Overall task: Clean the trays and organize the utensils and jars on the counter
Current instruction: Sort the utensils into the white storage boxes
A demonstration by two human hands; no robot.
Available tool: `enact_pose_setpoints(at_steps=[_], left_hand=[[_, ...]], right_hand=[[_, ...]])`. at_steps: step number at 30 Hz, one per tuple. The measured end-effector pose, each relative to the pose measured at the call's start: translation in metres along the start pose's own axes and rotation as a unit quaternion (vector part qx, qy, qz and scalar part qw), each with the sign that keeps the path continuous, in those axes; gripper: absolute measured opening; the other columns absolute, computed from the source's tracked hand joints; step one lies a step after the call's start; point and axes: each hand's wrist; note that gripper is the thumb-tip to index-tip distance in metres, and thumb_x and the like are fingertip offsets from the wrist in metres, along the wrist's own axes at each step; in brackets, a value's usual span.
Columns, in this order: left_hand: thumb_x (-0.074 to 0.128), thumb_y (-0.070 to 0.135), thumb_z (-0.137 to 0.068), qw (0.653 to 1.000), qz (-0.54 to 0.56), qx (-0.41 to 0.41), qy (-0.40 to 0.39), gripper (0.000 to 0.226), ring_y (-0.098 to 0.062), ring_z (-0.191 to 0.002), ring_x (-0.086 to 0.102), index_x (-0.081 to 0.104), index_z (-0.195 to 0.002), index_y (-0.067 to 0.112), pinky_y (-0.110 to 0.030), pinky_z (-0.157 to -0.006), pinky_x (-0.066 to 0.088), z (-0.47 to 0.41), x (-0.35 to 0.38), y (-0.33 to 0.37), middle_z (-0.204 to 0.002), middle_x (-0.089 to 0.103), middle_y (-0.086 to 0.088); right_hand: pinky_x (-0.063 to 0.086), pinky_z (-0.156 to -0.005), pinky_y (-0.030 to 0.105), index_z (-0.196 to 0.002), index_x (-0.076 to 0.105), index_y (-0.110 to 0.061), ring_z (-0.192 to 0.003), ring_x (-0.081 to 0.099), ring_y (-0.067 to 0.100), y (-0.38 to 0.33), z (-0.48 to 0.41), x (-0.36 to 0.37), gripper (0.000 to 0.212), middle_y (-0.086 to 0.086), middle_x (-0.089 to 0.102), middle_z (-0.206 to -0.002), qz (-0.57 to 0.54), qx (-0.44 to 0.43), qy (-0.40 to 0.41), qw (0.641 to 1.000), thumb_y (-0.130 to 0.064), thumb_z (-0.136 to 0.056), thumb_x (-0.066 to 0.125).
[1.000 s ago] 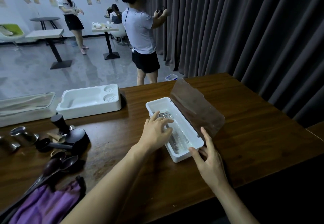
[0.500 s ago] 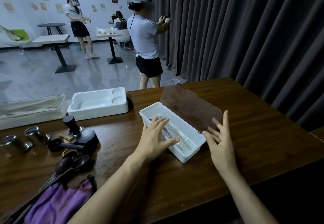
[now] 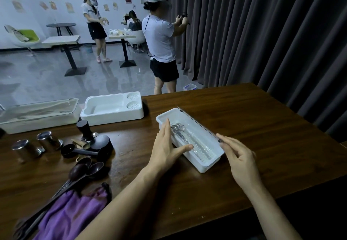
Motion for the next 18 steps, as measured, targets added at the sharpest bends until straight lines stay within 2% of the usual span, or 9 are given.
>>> enact_pose_setpoints(at_steps=[2, 3, 6, 8, 9, 11, 14, 16, 18], left_hand=[[0.080, 0.072, -0.068, 1.000, 0.025, -0.008, 0.011, 0.131, 0.006, -0.145, 0.021, 0.002, -0.163, 0.028, -0.021, -0.119, 0.028, 0.000, -0.004, -0.002, -0.164, 0.016, 0.022], [0.081, 0.071, -0.068, 0.999, 0.033, -0.010, 0.016, 0.131, 0.005, -0.146, 0.022, 0.002, -0.163, 0.028, -0.023, -0.118, 0.029, -0.001, -0.006, -0.002, -0.164, 0.018, 0.021], [0.084, 0.068, -0.067, 0.998, 0.054, -0.010, 0.030, 0.127, 0.002, -0.148, 0.022, 0.006, -0.162, 0.036, -0.028, -0.117, 0.030, -0.004, -0.011, -0.008, -0.164, 0.019, 0.023], [0.086, 0.065, -0.067, 0.997, 0.070, -0.020, 0.040, 0.123, 0.000, -0.149, 0.024, 0.009, -0.160, 0.043, -0.035, -0.120, 0.031, -0.008, -0.016, -0.014, -0.166, 0.020, 0.022], [0.087, 0.064, -0.067, 0.996, 0.079, -0.032, 0.042, 0.127, -0.003, -0.151, 0.024, 0.005, -0.161, 0.043, -0.041, -0.122, 0.030, -0.010, -0.019, -0.020, -0.167, 0.020, 0.019], [0.088, 0.062, -0.065, 0.994, 0.096, -0.049, 0.021, 0.134, -0.007, -0.153, 0.023, -0.004, -0.160, 0.044, -0.048, -0.124, 0.028, -0.014, -0.025, -0.028, -0.167, 0.020, 0.017], [0.086, 0.066, -0.066, 0.997, 0.071, -0.035, -0.020, 0.126, -0.011, -0.155, 0.019, 0.000, -0.158, 0.053, -0.053, -0.124, 0.028, -0.020, -0.034, -0.042, -0.168, 0.014, 0.019], [0.083, 0.050, -0.078, 0.998, 0.040, -0.032, -0.029, 0.111, -0.013, -0.154, 0.020, 0.006, -0.158, 0.054, -0.050, -0.123, 0.030, -0.021, -0.039, -0.043, -0.170, 0.008, 0.015], [0.068, 0.019, -0.090, 0.999, 0.014, -0.023, -0.025, 0.097, -0.017, -0.150, 0.029, 0.009, -0.157, 0.056, -0.037, -0.114, 0.036, -0.022, -0.043, -0.040, -0.171, 0.001, 0.012]], right_hand=[[0.045, -0.094, 0.008, -0.124, 0.066, -0.037, -0.121, 0.051, -0.013, 0.003, 0.009, 0.004, 0.029, -0.029, 0.059, -0.126, 0.031, -0.011, -0.025, 0.999, -0.023, -0.099, 0.059], [0.043, -0.093, 0.005, -0.124, 0.066, -0.038, -0.122, 0.048, -0.015, 0.005, 0.013, 0.007, 0.030, -0.031, 0.056, -0.127, 0.043, -0.011, -0.035, 0.998, -0.026, -0.099, 0.058], [0.036, -0.101, 0.008, -0.127, 0.066, -0.039, -0.130, 0.041, -0.013, 0.012, 0.025, 0.016, 0.033, -0.028, 0.053, -0.133, 0.071, -0.011, -0.049, 0.996, -0.034, -0.097, 0.055], [0.031, -0.103, 0.005, -0.128, 0.067, -0.034, -0.133, 0.035, -0.016, 0.017, 0.030, 0.021, 0.033, -0.024, 0.052, -0.135, 0.092, -0.021, -0.052, 0.994, -0.029, -0.097, 0.058], [0.028, -0.101, 0.001, -0.129, 0.067, -0.033, -0.132, 0.032, -0.018, 0.018, 0.031, 0.023, 0.033, -0.024, 0.051, -0.136, 0.103, -0.023, -0.053, 0.993, -0.025, -0.097, 0.060], [0.027, -0.097, -0.003, -0.129, 0.066, -0.033, -0.132, 0.030, -0.020, 0.018, 0.033, 0.025, 0.034, -0.024, 0.049, -0.136, 0.117, -0.023, -0.052, 0.992, -0.021, -0.097, 0.062], [0.026, -0.099, -0.003, -0.129, 0.067, -0.031, -0.133, 0.032, -0.018, 0.016, 0.033, 0.024, 0.034, -0.021, 0.051, -0.138, 0.113, -0.033, -0.051, 0.992, -0.018, -0.097, 0.063], [0.026, -0.100, -0.002, -0.128, 0.068, -0.030, -0.134, 0.032, -0.017, 0.014, 0.034, 0.024, 0.034, -0.021, 0.051, -0.138, 0.118, -0.037, -0.050, 0.991, -0.018, -0.096, 0.064], [0.027, -0.099, -0.002, -0.128, 0.068, -0.031, -0.134, 0.032, -0.017, 0.013, 0.035, 0.024, 0.035, -0.022, 0.050, -0.138, 0.124, -0.035, -0.050, 0.990, -0.017, -0.096, 0.065]])
Point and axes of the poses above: each hand's wrist, its own z-axis away from the middle knuckle, its own x-axis out of the palm, y = z × x
